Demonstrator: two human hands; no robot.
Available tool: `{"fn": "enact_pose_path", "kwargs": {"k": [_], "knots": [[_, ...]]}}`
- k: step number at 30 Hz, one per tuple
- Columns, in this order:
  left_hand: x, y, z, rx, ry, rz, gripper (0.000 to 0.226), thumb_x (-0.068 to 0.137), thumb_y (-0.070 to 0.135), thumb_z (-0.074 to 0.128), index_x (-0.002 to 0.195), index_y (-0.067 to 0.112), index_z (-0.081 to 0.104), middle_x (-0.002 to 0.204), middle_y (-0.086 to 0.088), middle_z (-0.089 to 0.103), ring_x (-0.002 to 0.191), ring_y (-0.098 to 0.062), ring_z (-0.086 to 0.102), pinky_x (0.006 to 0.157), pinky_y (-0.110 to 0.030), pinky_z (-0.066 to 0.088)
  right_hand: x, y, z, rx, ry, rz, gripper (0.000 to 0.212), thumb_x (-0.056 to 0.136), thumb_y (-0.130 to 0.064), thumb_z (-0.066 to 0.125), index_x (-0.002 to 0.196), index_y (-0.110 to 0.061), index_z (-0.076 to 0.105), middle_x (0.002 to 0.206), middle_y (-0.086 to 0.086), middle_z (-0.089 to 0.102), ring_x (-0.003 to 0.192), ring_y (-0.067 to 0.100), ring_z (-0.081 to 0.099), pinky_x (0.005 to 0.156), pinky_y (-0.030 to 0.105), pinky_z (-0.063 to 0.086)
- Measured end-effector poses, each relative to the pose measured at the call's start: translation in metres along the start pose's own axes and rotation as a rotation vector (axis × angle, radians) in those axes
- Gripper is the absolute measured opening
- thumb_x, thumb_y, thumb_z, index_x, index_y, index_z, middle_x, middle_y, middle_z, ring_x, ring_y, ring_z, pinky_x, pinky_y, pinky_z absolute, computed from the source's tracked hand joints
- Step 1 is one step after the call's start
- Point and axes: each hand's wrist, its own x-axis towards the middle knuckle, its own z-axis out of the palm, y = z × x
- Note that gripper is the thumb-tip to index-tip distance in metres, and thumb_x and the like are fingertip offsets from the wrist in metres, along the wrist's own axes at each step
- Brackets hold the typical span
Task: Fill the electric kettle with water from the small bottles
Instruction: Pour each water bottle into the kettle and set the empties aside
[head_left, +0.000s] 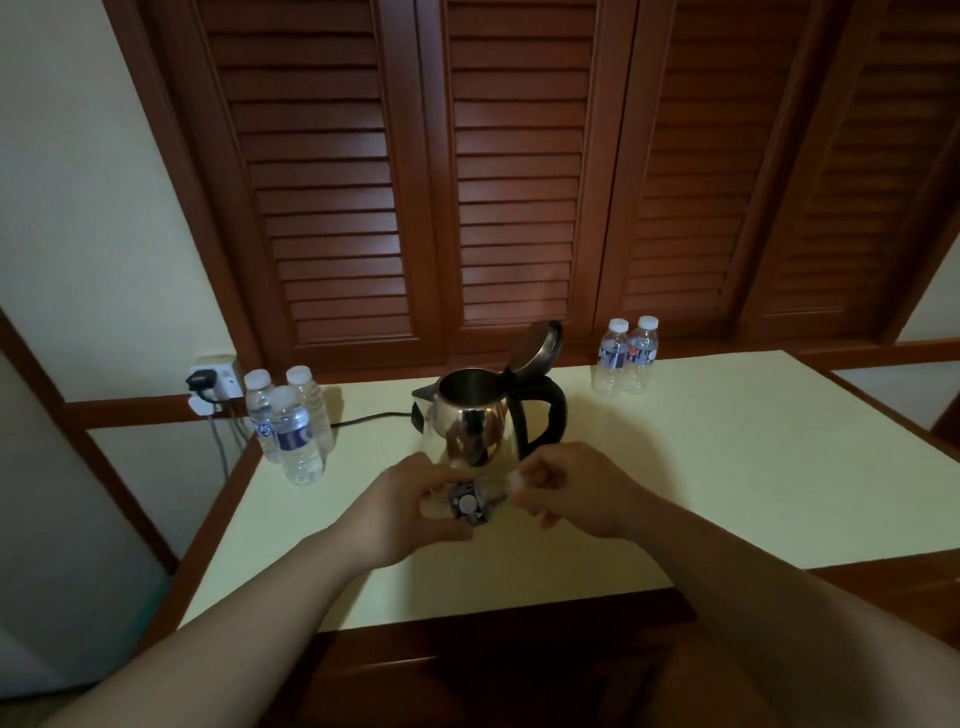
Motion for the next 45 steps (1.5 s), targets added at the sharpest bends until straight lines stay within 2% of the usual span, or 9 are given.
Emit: {"fn": "enact_pose_path", "kwargs": {"k": [4, 9, 13, 18, 26, 29, 31, 36, 45], "knots": [[0.007, 0.037, 0.027, -0.080, 0.017, -0.014, 0.058, 0.075, 0.035, 0.092, 0.129, 0.035, 0.070, 0.105, 0.016, 0.054, 0.099, 0.012, 0.056, 0.080, -0.004, 0.041, -0.001, 0.025, -0.033, -0.088, -0.055, -0.012, 0.025, 0.099, -0.040, 0.067, 0.099, -0.015, 0.070, 0.082, 0.006, 0.072, 0.067, 0.017, 0.071, 0.064, 0.030, 0.061], [0.023, 0.065, 0.064, -0.012, 0.062, -0.082, 0.067, 0.073, 0.058, 0.087, 0.133, 0.037, 0.067, 0.111, 0.015, 0.056, 0.103, 0.003, 0.057, 0.089, -0.014, 0.048, 0.000, 0.059, -0.074, -0.145, -0.117, -0.068, 0.025, 0.100, -0.042, 0.066, 0.088, -0.019, 0.066, 0.077, 0.007, 0.067, 0.061, 0.009, 0.063, 0.057, 0.023, 0.052], [0.039, 0.093, 0.088, 0.030, 0.094, -0.089, 0.060, 0.077, 0.064, 0.080, 0.130, 0.038, 0.067, 0.108, 0.025, 0.056, 0.099, 0.006, 0.057, 0.083, -0.015, 0.049, -0.002, 0.092, -0.106, -0.180, -0.109, -0.050, 0.043, 0.089, -0.064, 0.066, 0.089, -0.021, 0.068, 0.079, 0.002, 0.069, 0.069, 0.014, 0.065, 0.067, 0.034, 0.051], [0.066, 0.116, 0.122, -0.028, 0.133, -0.168, 0.063, 0.076, 0.076, 0.069, 0.125, 0.037, 0.063, 0.110, 0.018, 0.064, 0.102, 0.000, 0.061, 0.088, -0.027, 0.052, -0.003, 0.147, -0.150, -0.322, -0.044, 0.141, 0.060, 0.074, -0.080, 0.065, 0.111, -0.032, 0.063, 0.107, -0.014, 0.067, 0.096, 0.005, 0.062, 0.079, 0.029, 0.048], [0.128, 0.144, 0.158, -0.245, 0.190, -0.293, 0.036, 0.082, 0.037, 0.085, 0.102, 0.033, 0.056, 0.104, 0.015, 0.071, 0.096, 0.005, 0.065, 0.073, -0.011, 0.047, 0.007, 0.224, -0.189, -0.563, 0.155, 0.230, 0.076, 0.086, -0.076, 0.053, 0.144, -0.027, 0.055, 0.153, -0.003, 0.051, 0.142, 0.019, 0.042, 0.117, 0.039, 0.037], [0.160, 0.141, 0.171, -0.340, 0.223, -0.337, 0.035, 0.078, 0.038, 0.085, 0.099, 0.034, 0.058, 0.101, 0.009, 0.075, 0.089, -0.009, 0.072, 0.079, -0.028, 0.056, 0.015, 0.234, -0.194, -0.704, 0.153, 0.304, 0.086, 0.090, -0.080, 0.041, 0.157, -0.027, 0.035, 0.167, 0.004, 0.030, 0.154, 0.027, 0.024, 0.123, 0.050, 0.023], [0.181, 0.139, 0.179, -0.387, 0.233, -0.356, 0.035, 0.076, 0.040, 0.085, 0.099, 0.036, 0.058, 0.101, 0.008, 0.076, 0.090, -0.012, 0.074, 0.079, -0.033, 0.058, 0.019, 0.243, -0.192, -0.757, 0.121, 0.348, 0.093, 0.088, -0.086, 0.029, 0.161, -0.028, 0.026, 0.171, 0.008, 0.017, 0.158, 0.029, 0.013, 0.124, 0.057, 0.013], [0.235, 0.146, 0.195, -0.405, 0.244, -0.348, 0.036, 0.085, 0.026, 0.084, 0.113, 0.026, 0.062, 0.105, 0.010, 0.074, 0.090, -0.006, 0.072, 0.074, -0.016, 0.054, 0.019, 0.249, -0.190, -0.741, 0.111, 0.342, 0.106, 0.082, -0.093, 0.021, 0.165, -0.027, 0.018, 0.174, 0.010, 0.006, 0.160, 0.028, -0.001, 0.126, 0.057, -0.002], [0.309, 0.157, 0.230, -0.367, 0.327, -0.406, 0.035, 0.078, 0.035, 0.087, 0.101, 0.026, 0.062, 0.094, 0.012, 0.072, 0.087, -0.010, 0.071, 0.080, -0.031, 0.057, 0.020, 0.247, -0.193, -0.749, 0.091, 0.363, 0.112, 0.079, -0.096, 0.019, 0.166, -0.027, 0.013, 0.174, 0.009, 0.000, 0.160, 0.025, -0.006, 0.127, 0.056, -0.005]]}}
